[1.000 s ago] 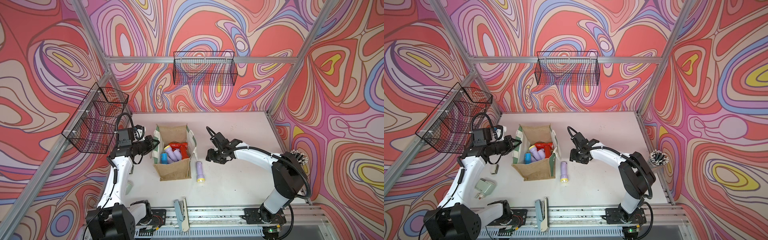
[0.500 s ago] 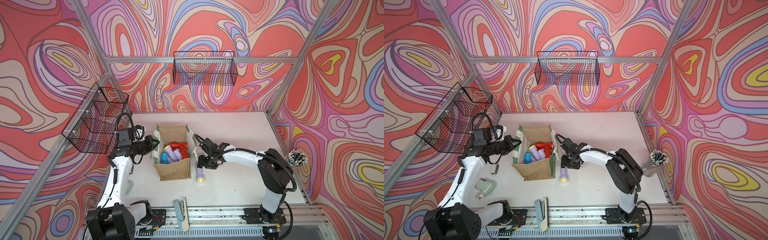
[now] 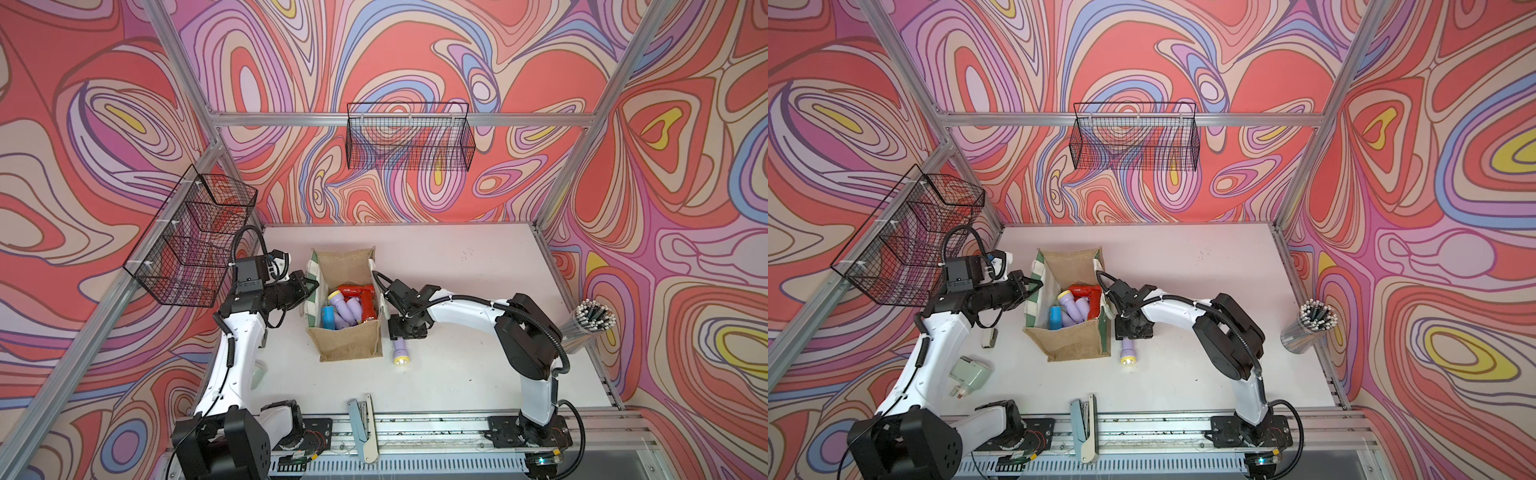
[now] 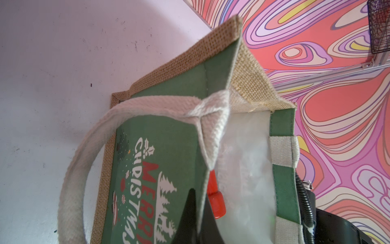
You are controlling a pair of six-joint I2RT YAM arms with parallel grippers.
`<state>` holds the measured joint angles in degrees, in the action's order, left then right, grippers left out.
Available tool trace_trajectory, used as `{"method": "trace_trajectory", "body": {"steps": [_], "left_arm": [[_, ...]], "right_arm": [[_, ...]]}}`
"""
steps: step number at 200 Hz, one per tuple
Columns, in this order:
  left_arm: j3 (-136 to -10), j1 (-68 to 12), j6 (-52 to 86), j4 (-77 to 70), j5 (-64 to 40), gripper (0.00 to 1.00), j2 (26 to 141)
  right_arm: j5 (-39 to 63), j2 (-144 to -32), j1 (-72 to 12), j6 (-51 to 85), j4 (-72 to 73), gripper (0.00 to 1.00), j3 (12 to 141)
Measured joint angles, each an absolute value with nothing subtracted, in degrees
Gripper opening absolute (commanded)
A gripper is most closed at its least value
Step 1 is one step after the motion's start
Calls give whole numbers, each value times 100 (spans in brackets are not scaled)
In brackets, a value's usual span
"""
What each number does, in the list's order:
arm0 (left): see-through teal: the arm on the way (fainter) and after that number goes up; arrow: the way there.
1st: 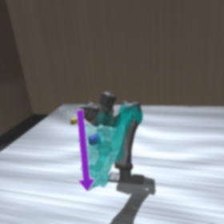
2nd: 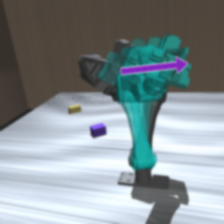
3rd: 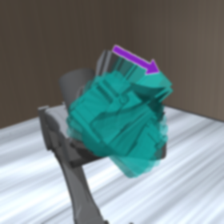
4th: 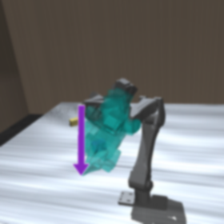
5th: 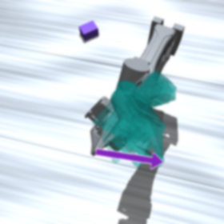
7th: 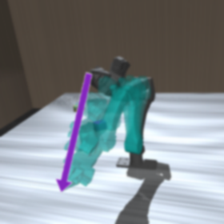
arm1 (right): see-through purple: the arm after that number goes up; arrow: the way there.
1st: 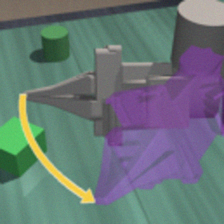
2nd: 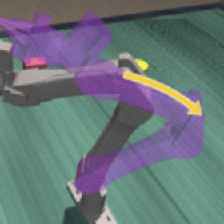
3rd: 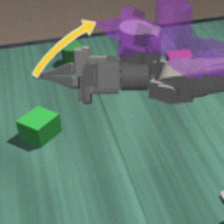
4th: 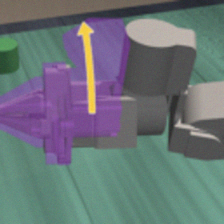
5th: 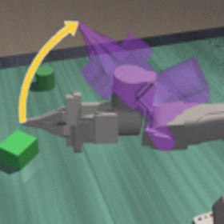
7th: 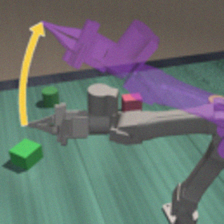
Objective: Put the flashlights into the tote bags
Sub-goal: Pick up the flashlight from the center of the board.
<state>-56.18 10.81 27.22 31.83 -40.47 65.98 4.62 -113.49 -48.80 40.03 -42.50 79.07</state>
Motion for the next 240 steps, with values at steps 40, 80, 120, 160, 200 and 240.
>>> {"method": "trace_trajectory", "body": {"steps": [40,80,120,160,200,240], "left_arm": [[-5618,1081,2722,3183,-4045,0,6598],[-5618,1081,2722,3183,-4045,0,6598],[-5612,1081,2722,3170,-4047,0,6598],[-5612,1081,2722,3173,-4045,0,6598],[-5610,1081,2722,3170,-4045,0,6593],[-5610,1081,2722,3170,-4045,0,6584]], "right_arm": [[165,-11491,-4987,3905,-4480,64,8051],[-56,-11513,-4993,3835,-4593,55,8051],[-274,-11518,-4993,3833,-4611,52,8025],[-495,-11480,-4989,3870,-4580,58,7937],[-563,-11443,-4945,3935,-4499,58,7863],[-436,-11391,-4805,4025,-4355,52,7797]]}}
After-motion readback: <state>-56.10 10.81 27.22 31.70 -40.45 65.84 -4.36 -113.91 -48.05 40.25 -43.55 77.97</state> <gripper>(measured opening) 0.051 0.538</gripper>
